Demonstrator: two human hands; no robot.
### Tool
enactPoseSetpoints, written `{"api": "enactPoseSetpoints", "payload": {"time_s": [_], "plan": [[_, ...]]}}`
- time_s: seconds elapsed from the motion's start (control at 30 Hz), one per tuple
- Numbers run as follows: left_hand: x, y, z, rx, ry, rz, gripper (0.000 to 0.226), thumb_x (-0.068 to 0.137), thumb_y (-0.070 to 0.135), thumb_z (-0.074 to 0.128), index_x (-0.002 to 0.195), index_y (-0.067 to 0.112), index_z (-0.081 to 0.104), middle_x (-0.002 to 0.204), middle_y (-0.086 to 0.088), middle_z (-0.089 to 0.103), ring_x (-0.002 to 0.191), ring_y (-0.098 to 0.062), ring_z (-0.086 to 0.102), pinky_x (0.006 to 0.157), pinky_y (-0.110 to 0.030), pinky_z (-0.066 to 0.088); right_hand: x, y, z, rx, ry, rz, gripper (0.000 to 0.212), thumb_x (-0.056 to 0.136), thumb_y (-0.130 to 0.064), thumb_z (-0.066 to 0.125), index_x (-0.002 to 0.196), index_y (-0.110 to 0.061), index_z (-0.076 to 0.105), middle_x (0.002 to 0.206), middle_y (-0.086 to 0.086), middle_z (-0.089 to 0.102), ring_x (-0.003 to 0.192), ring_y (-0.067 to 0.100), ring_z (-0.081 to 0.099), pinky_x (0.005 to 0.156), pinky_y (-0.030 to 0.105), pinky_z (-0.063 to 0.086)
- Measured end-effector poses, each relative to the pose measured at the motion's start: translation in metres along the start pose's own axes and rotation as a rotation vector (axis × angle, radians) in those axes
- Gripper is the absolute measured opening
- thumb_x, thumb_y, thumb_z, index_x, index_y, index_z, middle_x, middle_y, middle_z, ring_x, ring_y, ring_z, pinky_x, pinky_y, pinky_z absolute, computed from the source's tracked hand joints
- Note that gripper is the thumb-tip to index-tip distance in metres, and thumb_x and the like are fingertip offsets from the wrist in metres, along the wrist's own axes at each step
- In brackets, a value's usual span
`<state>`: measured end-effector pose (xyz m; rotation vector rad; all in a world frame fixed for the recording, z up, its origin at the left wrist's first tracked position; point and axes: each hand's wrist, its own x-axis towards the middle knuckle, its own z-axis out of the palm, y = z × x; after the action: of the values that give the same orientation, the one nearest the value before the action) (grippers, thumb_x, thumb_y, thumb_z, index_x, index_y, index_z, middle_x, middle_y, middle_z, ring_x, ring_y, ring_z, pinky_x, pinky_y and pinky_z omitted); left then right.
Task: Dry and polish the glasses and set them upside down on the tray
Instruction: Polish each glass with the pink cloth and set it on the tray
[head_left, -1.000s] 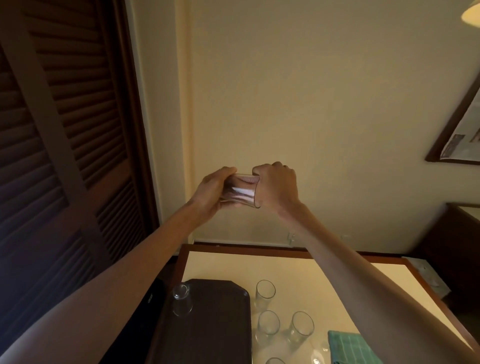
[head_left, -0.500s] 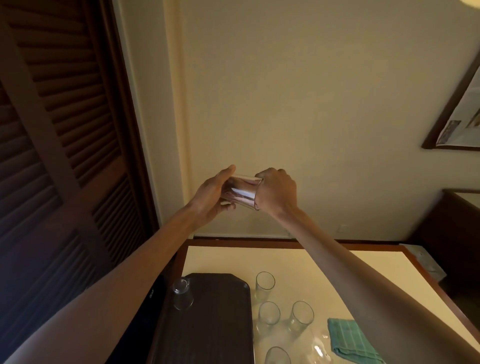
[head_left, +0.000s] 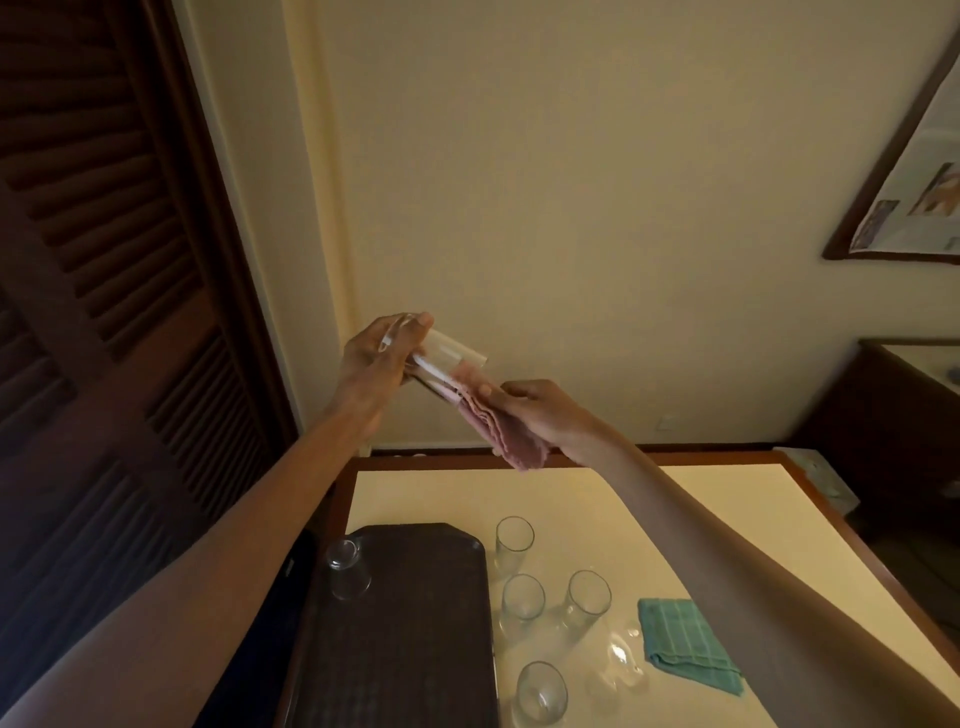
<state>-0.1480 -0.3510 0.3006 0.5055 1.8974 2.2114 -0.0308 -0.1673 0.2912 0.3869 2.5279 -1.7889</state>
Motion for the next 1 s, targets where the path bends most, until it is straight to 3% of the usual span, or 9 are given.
{"api": "enactPoseSetpoints", "payload": {"time_s": [0.07,0.17,0.27,0.37,0.47,0.53,0.67,0.83,1.0], "plan": [[0.000,-0.021,-0.005,0.019,0.044,-0.031,0.033,0.080,0.050,0.079,0.103,0.027,0.072,0.099,-0.005,0.071,0.090,-0.017,0.068,0.084,-0.035,0.058,-0.002,0.028,-0.001,-0.017,-0.007,0.014,0.050,0.083,-0.059,0.068,0.096,-0.011,0.071,0.090,0.014,0.073,0.079,0.027,0.069,0.075,0.043,0.054],[-0.006,-0.064,-0.010,0.044,0.080,-0.086,0.031,0.088,0.045,0.078,0.103,0.019,0.073,0.092,-0.003,0.071,0.085,-0.015,0.068,0.076,-0.029,0.057,0.002,0.081,0.001,0.073,0.044,0.092,0.049,0.074,-0.066,0.072,0.089,-0.019,0.073,0.087,0.009,0.073,0.082,0.026,0.068,0.077,0.042,0.049],[-0.014,-0.112,-0.017,0.161,0.118,-0.119,0.039,0.087,0.045,0.080,0.107,0.013,0.074,0.096,-0.003,0.075,0.090,-0.017,0.073,0.071,-0.028,0.061,0.002,0.124,0.007,0.150,0.135,0.191,0.039,0.089,-0.049,0.065,0.101,-0.012,0.071,0.101,0.013,0.074,0.096,0.035,0.069,0.083,0.043,0.051],[-0.026,-0.166,-0.023,0.353,0.128,-0.164,0.041,0.081,0.052,0.083,0.108,0.023,0.072,0.096,0.006,0.075,0.097,-0.017,0.072,0.085,-0.039,0.059,0.000,0.164,0.013,0.227,0.211,0.294,0.030,0.099,-0.037,0.058,0.101,-0.008,0.067,0.101,0.015,0.071,0.094,0.036,0.067,0.080,0.043,0.050],[-0.036,-0.212,-0.023,0.497,0.044,-0.175,0.042,0.079,0.047,0.086,0.110,0.024,0.071,0.107,0.006,0.074,0.106,-0.014,0.069,0.090,-0.035,0.058,0.000,0.193,0.017,0.301,0.250,0.345,0.025,0.099,-0.033,0.058,0.097,-0.009,0.066,0.095,0.010,0.069,0.091,0.030,0.065,0.082,0.041,0.050],[-0.045,-0.236,-0.018,0.592,-0.048,-0.173,0.044,0.079,0.040,0.088,0.114,0.021,0.069,0.113,0.005,0.072,0.107,-0.014,0.066,0.091,-0.032,0.056,0.001,0.207,0.020,0.352,0.278,0.372,0.025,0.098,-0.032,0.060,0.107,-0.010,0.067,0.104,0.010,0.070,0.099,0.030,0.067,0.090,0.044,0.053],[-0.056,-0.270,-0.005,0.750,-0.238,-0.185,0.047,0.080,0.024,0.087,0.120,0.021,0.063,0.117,0.005,0.065,0.108,-0.013,0.060,0.081,-0.014,0.045,0.008,0.218,0.021,0.476,0.318,0.392,0.016,0.101,-0.020,0.055,0.110,-0.011,0.064,0.110,0.011,0.068,0.106,0.029,0.065,0.094,0.046,0.053],[-0.057,-0.289,0.008,0.867,-0.303,-0.208,0.049,0.079,0.017,0.087,0.122,0.018,0.062,0.119,-0.003,0.068,0.105,-0.016,0.061,0.091,-0.031,0.051,0.020,0.219,0.024,0.579,0.358,0.472,0.018,0.104,-0.015,0.043,0.106,-0.012,0.061,0.104,0.009,0.065,0.103,0.027,0.061,0.091,0.039,0.048],[-0.060,-0.303,0.013,0.898,-0.353,-0.225,0.053,0.077,0.021,0.090,0.122,0.023,0.061,0.118,0.001,0.068,0.107,-0.018,0.065,0.093,-0.041,0.059,0.021,0.214,0.024,0.817,0.336,0.464,0.027,0.100,-0.038,0.054,0.100,-0.015,0.069,0.092,0.000,0.076,0.088,0.014,0.072,0.083,0.028,0.052]]}}
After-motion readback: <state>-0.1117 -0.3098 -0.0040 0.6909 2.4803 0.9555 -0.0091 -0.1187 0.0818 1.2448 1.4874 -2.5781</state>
